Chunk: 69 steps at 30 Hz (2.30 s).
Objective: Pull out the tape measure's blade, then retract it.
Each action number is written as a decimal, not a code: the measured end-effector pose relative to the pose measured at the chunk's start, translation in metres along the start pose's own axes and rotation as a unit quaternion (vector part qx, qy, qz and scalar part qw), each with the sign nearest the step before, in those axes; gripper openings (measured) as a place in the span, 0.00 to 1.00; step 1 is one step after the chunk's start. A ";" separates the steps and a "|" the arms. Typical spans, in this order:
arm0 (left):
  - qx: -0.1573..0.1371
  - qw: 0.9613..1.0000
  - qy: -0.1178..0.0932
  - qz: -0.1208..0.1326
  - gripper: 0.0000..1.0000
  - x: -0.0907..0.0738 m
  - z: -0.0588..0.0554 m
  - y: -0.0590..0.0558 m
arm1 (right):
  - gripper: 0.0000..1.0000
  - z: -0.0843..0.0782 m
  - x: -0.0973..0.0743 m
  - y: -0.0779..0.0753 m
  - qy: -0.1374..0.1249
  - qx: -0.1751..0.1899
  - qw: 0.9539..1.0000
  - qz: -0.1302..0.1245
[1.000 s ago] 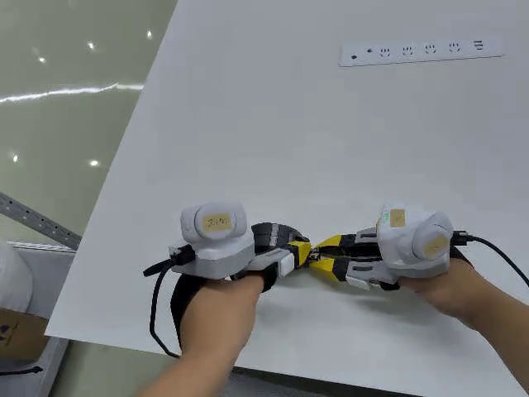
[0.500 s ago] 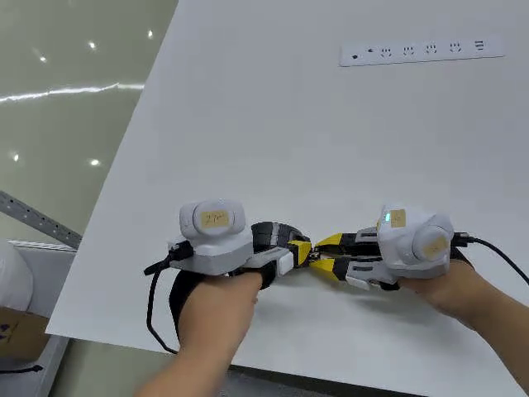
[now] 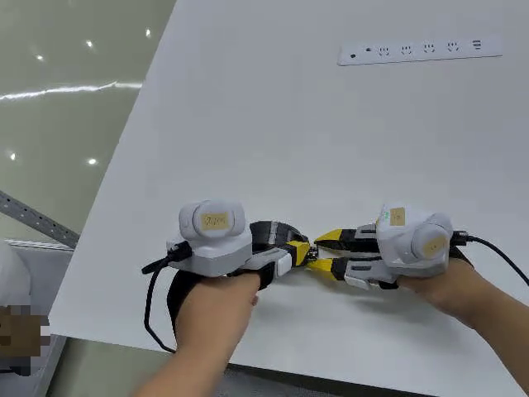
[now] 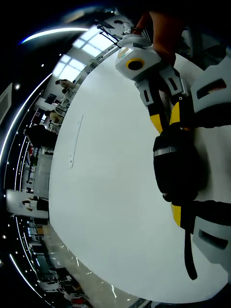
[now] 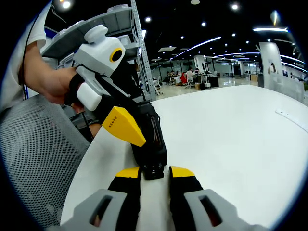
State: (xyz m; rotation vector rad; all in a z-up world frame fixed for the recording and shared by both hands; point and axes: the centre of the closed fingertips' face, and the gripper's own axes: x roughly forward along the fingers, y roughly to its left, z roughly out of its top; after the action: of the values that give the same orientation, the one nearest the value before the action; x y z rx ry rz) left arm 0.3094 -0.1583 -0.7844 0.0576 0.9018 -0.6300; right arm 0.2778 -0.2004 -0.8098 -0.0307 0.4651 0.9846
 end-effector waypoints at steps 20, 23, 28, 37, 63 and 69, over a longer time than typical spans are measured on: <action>0.042 0.999 -0.008 -0.026 0.60 -0.008 -0.009 0.000 | 0.37 0.008 -0.018 0.001 -0.007 0.011 1.000 -0.018; 0.048 0.998 -0.008 -0.033 0.60 -0.008 -0.008 -0.003 | 0.37 0.009 -0.020 0.002 -0.005 0.013 1.000 -0.020; 0.057 0.998 -0.009 -0.040 0.60 -0.007 -0.008 -0.003 | 0.38 0.010 -0.023 0.002 -0.004 0.021 0.999 -0.027; 0.076 0.996 -0.009 -0.052 0.60 -0.010 -0.008 -0.003 | 0.42 0.013 -0.029 0.006 -0.002 0.027 0.999 -0.036; 0.162 0.981 0.000 -0.104 0.63 -0.027 -0.012 -0.002 | 0.51 0.013 -0.078 0.003 0.016 0.055 0.995 -0.082; 0.171 0.979 -0.007 -0.108 0.64 -0.035 -0.008 0.004 | 0.54 0.014 -0.092 0.000 0.015 0.057 0.994 -0.095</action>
State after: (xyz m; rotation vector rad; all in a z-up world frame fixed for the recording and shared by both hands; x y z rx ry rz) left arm 0.2899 -0.1355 -0.7641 0.2669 0.7840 -0.9848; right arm 0.2409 -0.2704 -0.7610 0.0123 0.5349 0.7705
